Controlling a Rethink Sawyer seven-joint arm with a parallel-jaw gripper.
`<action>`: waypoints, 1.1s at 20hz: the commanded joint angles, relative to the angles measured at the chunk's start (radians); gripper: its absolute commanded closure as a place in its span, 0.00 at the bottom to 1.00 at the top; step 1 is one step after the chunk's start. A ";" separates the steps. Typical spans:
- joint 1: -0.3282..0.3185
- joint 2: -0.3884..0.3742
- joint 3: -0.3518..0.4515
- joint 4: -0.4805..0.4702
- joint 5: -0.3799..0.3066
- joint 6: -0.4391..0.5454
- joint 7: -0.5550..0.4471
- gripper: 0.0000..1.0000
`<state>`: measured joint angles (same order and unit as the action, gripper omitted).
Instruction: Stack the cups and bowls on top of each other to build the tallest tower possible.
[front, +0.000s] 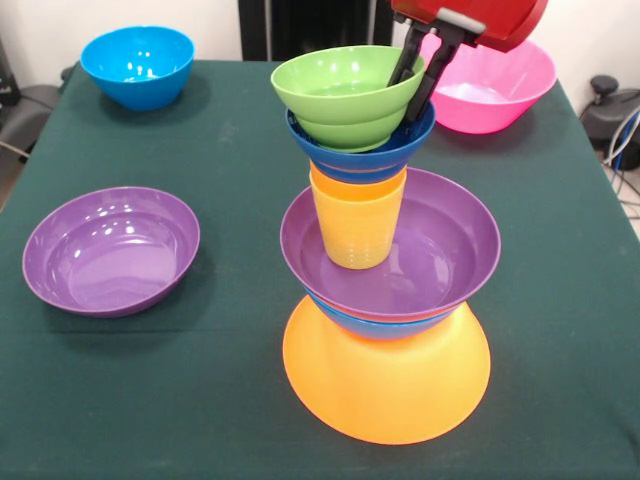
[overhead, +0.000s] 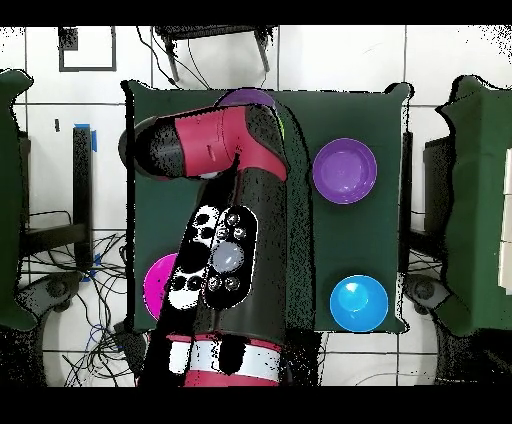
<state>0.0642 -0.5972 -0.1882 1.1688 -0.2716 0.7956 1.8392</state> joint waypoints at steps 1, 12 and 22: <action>-0.012 -0.007 0.073 0.059 0.028 0.072 0.044 1.00; -0.030 -0.028 0.083 0.080 0.041 0.080 0.011 1.00; -0.046 -0.024 0.099 0.069 0.054 0.088 -0.008 0.00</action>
<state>0.0386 -0.6477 -0.1882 1.1689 -0.2360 0.7959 1.8392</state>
